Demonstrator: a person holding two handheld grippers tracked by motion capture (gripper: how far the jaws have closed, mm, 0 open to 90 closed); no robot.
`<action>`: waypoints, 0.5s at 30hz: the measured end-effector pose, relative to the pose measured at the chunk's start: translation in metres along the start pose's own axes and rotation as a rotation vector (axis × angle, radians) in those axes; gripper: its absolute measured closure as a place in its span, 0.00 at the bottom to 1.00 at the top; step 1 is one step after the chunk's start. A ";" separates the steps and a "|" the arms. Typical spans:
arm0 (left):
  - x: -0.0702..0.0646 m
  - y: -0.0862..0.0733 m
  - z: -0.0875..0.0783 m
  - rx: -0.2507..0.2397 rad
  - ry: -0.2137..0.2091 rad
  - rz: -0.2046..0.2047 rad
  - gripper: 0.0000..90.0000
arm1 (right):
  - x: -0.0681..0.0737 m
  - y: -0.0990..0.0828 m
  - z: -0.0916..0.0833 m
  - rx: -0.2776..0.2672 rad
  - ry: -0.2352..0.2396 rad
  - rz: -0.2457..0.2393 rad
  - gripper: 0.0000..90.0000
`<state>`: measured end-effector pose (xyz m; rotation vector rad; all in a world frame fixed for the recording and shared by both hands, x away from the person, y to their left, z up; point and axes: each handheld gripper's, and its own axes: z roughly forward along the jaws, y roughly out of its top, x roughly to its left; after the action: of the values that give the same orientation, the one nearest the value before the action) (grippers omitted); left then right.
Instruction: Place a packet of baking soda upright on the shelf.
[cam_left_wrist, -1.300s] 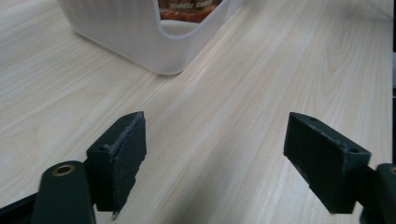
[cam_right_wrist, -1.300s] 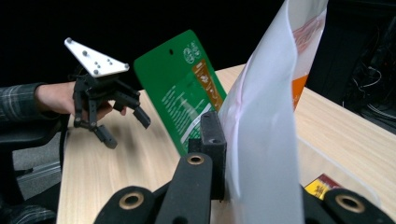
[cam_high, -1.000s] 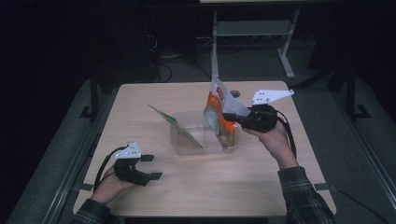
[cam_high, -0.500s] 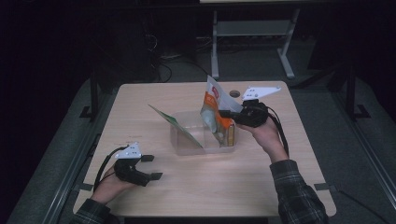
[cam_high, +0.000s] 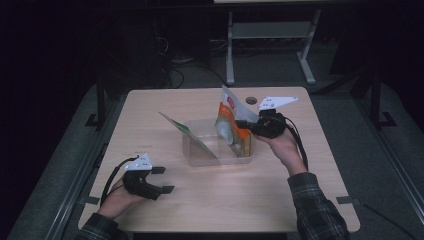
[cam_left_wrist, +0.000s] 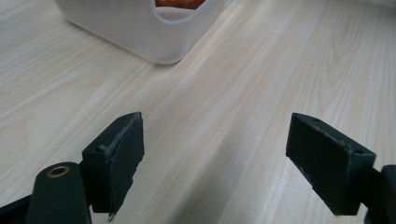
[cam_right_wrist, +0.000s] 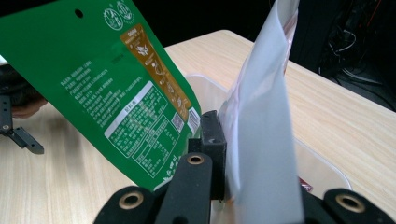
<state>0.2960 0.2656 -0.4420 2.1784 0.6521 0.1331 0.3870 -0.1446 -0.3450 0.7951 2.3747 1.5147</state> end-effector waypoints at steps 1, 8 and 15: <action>0.000 0.000 0.000 0.003 -0.003 -0.002 0.21 | 0.000 0.000 0.001 0.005 -0.006 0.001 1.00; -0.001 0.000 0.002 0.013 -0.001 0.004 0.21 | -0.002 -0.005 0.008 0.045 -0.029 0.002 1.00; -0.002 0.000 0.003 0.017 -0.001 0.014 0.21 | -0.006 -0.012 0.011 0.059 -0.032 0.018 0.98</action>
<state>0.2953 0.2625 -0.4439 2.1996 0.6400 0.1339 0.3929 -0.1428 -0.3612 0.8497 2.4054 1.4346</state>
